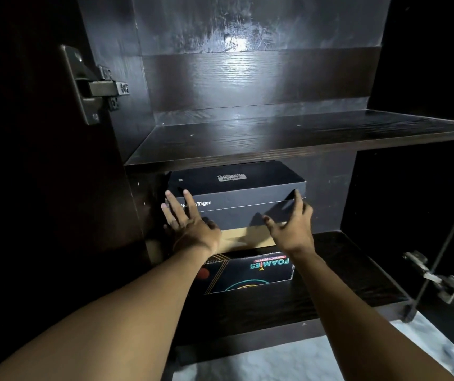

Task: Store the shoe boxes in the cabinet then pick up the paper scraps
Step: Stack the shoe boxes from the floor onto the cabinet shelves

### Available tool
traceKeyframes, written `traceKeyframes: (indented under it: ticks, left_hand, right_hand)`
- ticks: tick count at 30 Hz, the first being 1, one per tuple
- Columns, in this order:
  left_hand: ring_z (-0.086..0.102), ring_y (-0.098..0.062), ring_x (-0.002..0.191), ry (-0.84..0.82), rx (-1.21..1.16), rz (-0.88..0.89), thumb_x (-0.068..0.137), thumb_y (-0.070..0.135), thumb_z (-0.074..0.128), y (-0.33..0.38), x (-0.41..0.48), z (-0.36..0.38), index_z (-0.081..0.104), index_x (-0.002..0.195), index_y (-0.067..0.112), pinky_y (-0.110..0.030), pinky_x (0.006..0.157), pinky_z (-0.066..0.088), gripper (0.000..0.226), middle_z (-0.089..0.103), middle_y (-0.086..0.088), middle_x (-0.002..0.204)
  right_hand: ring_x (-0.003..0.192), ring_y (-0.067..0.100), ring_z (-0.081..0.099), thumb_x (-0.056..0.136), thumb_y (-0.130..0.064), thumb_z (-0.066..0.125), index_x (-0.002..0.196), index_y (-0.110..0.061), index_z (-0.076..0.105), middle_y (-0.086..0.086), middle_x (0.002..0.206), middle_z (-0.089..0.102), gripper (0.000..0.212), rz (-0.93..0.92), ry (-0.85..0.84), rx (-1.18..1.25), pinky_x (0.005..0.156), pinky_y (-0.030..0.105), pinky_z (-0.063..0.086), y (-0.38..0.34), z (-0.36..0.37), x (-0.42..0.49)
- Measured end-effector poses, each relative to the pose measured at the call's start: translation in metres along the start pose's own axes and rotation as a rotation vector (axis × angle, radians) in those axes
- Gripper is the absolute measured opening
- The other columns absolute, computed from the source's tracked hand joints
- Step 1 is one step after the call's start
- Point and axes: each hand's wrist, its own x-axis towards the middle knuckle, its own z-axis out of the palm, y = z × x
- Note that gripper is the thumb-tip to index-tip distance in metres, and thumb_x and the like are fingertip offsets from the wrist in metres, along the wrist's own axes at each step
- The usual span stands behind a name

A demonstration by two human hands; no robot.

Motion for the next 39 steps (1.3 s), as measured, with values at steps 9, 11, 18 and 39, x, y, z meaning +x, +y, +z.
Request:
traceKeyframes:
  ticks: [9, 11, 18, 39]
  left_hand:
    - [-0.028, -0.027, 0.146, -0.11, 0.059, -0.001, 0.091, 0.047, 0.051, 0.003, 0.013, -0.011, -0.019, 0.153, 0.024, -0.042, 0.12, 0.001, 0.097, -0.037, -0.009, 0.155]
    - [-0.022, -0.027, 0.148, -0.083, 0.016, 0.023, 0.091, 0.047, 0.052, 0.003, 0.011, -0.015, -0.008, 0.155, 0.023, -0.043, 0.12, 0.005, 0.091, -0.029, -0.01, 0.159]
    - [0.051, -0.03, 0.126, 0.05, 0.06, 0.332, 0.095, 0.042, 0.046, 0.024, -0.019, -0.038, 0.036, 0.146, 0.027, -0.037, 0.09, 0.046, 0.055, 0.051, -0.005, 0.141]
    - [0.066, -0.026, 0.083, -0.763, -0.577, 0.982, 0.075, 0.044, 0.052, 0.202, -0.289, 0.027, 0.069, 0.115, 0.015, -0.036, 0.078, 0.054, 0.052, 0.071, -0.01, 0.085]
  right_hand:
    - [0.134, 0.024, 0.041, 0.088, -0.032, 0.072, 0.157, -0.029, 0.016, 0.001, 0.145, 0.038, 0.089, 0.016, -0.158, 0.052, 0.111, 0.049, 0.04, 0.0, -0.001, 0.006]
    - [0.133, 0.024, 0.044, 0.089, -0.036, 0.069, 0.155, -0.029, 0.024, 0.001, 0.143, 0.044, 0.08, 0.028, -0.141, 0.031, 0.111, 0.048, 0.041, 0.0, -0.009, 0.004]
    - [0.129, 0.026, 0.052, 0.091, -0.051, 0.061, 0.149, -0.032, 0.035, 0.003, 0.15, 0.045, 0.066, 0.037, -0.126, -0.139, 0.108, 0.045, 0.044, -0.01, -0.06, -0.017]
    - [0.128, 0.026, 0.052, 0.094, -0.054, 0.052, 0.146, -0.024, 0.041, 0.007, 0.144, 0.052, 0.061, 0.523, 0.42, -0.624, 0.104, 0.041, 0.044, 0.012, -0.314, -0.296]
